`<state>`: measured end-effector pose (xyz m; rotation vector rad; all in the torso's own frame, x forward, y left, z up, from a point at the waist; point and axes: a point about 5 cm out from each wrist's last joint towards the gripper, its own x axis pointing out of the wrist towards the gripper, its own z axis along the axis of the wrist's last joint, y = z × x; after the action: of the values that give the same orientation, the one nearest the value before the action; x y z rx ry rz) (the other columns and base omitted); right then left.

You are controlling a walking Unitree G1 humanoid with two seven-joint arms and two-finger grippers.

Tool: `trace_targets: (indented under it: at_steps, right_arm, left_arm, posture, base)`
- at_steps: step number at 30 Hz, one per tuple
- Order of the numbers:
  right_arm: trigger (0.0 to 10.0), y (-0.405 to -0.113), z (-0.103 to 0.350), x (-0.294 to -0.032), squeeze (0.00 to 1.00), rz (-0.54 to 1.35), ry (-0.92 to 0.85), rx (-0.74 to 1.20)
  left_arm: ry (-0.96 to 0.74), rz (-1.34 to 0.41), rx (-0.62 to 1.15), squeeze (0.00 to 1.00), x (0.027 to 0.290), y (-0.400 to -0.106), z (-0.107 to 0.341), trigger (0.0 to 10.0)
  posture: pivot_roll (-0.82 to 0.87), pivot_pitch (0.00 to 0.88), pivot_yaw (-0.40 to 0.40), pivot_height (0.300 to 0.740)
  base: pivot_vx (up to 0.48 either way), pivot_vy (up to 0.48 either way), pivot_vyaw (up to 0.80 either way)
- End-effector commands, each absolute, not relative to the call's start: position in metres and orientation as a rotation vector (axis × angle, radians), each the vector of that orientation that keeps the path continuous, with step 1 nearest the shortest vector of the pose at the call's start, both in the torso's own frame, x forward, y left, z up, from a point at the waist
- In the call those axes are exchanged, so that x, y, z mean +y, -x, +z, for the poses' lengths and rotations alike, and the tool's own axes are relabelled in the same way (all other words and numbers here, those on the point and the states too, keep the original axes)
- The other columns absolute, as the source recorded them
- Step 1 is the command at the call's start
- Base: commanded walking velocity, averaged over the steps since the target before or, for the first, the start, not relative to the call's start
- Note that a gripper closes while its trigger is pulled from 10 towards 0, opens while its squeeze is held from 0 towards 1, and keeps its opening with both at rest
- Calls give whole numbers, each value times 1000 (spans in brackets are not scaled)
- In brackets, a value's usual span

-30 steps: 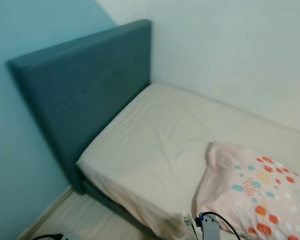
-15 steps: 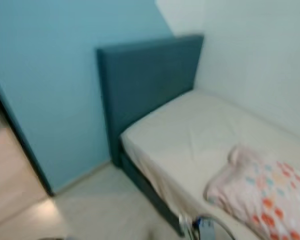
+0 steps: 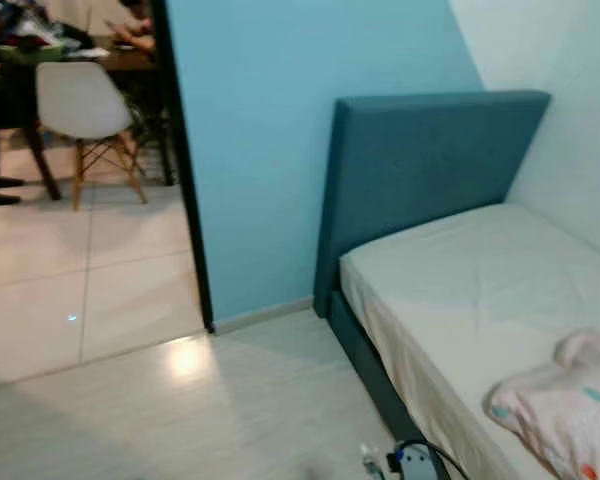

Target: Clean up the room

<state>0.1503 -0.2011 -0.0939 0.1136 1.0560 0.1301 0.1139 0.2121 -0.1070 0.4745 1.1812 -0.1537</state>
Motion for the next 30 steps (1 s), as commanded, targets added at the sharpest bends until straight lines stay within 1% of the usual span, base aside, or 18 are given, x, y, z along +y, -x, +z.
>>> trace_targets:
  at_steps: [1, 4, 10, 17, 23, 30]
  right_arm:
    - [10000, -153, -91, -209, 0, 129, -84, 1041]
    - [10000, -154, -91, -209, 0, 128, -84, 1039]
    - [10000, -160, -89, -208, 0, 135, -80, 1026]
    - [10000, -160, -90, -202, 0, 150, -85, 1025]
    - [10000, -161, -90, -202, 0, 150, -88, 1025]
    - [10000, -163, -88, -204, 0, 150, -87, 1019]
  left_arm:
    - [-472, -188, 1169, 0, 201, -116, -108, 10000]
    - [-471, -191, 1168, 0, 199, -116, -108, 10000]
    - [-477, -220, 1154, 0, 187, -121, -109, 10000]
    - [-473, -224, 1153, 0, 185, -122, -109, 10000]
    - [-472, -226, 1150, 0, 185, -124, -108, 10000]
    - [-467, -228, 1136, 0, 185, -132, -106, 10000]
  posture:
    - [5, 0, -103, 740]
    - [5, 0, -102, 740]
    - [10, 0, -100, 740]
    - [11, 0, -94, 740]
    - [13, 0, -91, 740]
    - [14, 0, -88, 740]
  base:
    - [0, 0, 725]
    - [0, 0, 725]
    - [0, 0, 724]
    - [0, 0, 723]
    - [0, 0, 725]
    - [0, 0, 725]
